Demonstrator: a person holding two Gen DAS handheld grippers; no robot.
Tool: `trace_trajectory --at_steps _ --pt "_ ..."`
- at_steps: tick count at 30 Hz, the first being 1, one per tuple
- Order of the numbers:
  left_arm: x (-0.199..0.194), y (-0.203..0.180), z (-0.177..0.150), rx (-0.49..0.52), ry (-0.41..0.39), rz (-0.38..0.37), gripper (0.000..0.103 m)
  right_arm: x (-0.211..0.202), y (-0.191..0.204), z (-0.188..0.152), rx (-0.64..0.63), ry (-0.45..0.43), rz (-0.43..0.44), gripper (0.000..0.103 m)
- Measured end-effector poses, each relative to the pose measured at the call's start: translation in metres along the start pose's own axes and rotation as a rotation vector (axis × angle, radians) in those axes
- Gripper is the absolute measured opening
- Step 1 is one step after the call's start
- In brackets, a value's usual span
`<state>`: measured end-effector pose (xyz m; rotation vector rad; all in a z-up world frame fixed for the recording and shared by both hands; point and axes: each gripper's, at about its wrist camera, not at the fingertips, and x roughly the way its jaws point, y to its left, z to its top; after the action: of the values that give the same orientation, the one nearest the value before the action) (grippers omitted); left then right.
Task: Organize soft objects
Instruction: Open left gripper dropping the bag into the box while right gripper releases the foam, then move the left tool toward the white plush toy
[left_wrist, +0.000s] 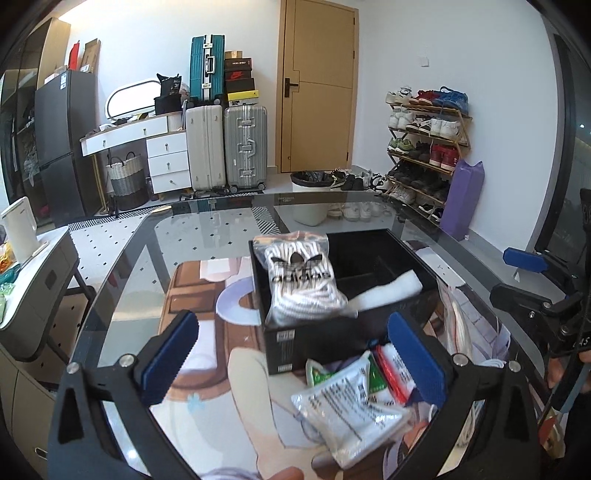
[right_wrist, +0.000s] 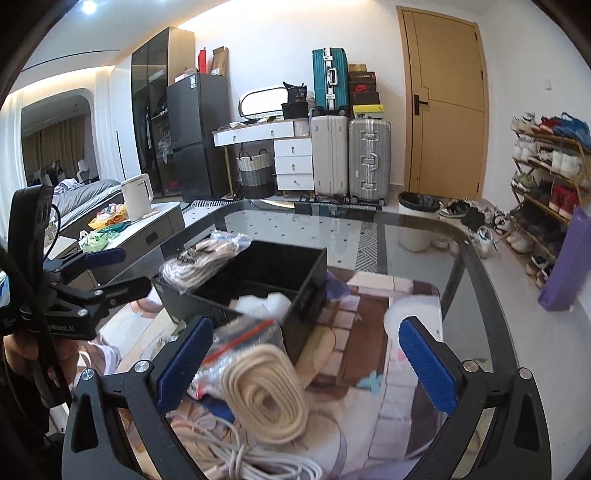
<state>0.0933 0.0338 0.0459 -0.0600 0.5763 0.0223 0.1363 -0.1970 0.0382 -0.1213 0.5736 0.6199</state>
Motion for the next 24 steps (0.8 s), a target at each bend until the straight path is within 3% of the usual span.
trace_trajectory --at_steps 24 --pt "-0.021 -0.013 -0.039 0.026 0.037 -0.03 0.103 -0.026 -0.009 -0.041 0.046 0.063 -0.019 0.102"
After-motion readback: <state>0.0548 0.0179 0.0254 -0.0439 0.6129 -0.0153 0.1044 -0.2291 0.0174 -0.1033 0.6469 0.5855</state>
